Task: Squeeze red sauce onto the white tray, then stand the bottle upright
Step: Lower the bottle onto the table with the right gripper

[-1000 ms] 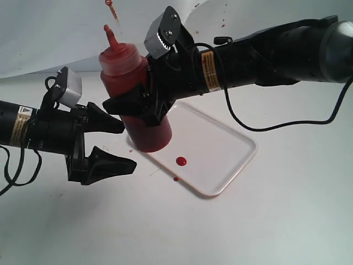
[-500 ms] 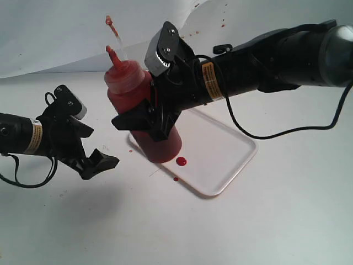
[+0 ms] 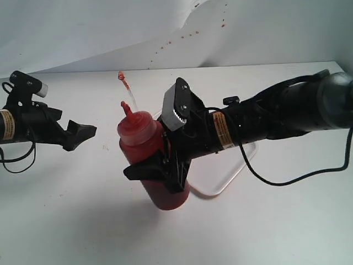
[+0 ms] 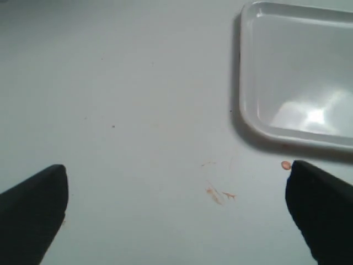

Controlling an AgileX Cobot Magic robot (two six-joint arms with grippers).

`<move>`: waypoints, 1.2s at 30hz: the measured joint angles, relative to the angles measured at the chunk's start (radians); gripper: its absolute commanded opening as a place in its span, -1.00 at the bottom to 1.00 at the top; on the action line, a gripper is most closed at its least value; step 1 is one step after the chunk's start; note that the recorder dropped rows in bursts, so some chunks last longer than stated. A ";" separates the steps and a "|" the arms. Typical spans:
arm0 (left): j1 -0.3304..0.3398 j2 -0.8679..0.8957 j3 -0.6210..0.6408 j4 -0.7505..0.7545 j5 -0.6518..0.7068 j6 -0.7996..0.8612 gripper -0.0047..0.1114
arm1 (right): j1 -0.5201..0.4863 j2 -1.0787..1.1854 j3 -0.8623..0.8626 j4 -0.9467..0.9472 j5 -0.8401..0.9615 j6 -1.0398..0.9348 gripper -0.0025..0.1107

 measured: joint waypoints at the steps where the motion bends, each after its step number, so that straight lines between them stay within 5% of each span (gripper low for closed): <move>1: 0.000 0.000 0.000 -0.004 -0.015 0.000 0.86 | 0.002 0.017 0.002 0.013 -0.024 -0.016 -0.96; 21: 0.001 0.067 0.000 -0.055 -0.135 0.029 0.86 | 0.064 0.179 0.003 0.208 -0.149 -0.295 -0.95; 23: 0.001 0.067 0.000 -0.056 -0.148 0.029 0.86 | 0.064 0.179 0.003 0.208 -0.149 -0.295 -0.78; 25: 0.001 0.067 0.000 -0.056 -0.156 0.029 0.86 | 0.064 0.179 0.003 0.207 -0.143 -0.295 -0.37; 26: 0.001 0.067 0.000 -0.056 -0.158 0.029 0.86 | 0.064 0.179 0.003 0.207 -0.140 -0.295 0.06; 29: 0.001 0.067 0.000 -0.058 -0.167 0.029 0.86 | 0.064 0.179 0.003 0.212 -0.131 -0.295 0.80; 36: 0.001 0.067 0.000 -0.059 -0.176 0.029 0.86 | 0.064 0.158 0.004 0.302 -0.269 -0.295 0.90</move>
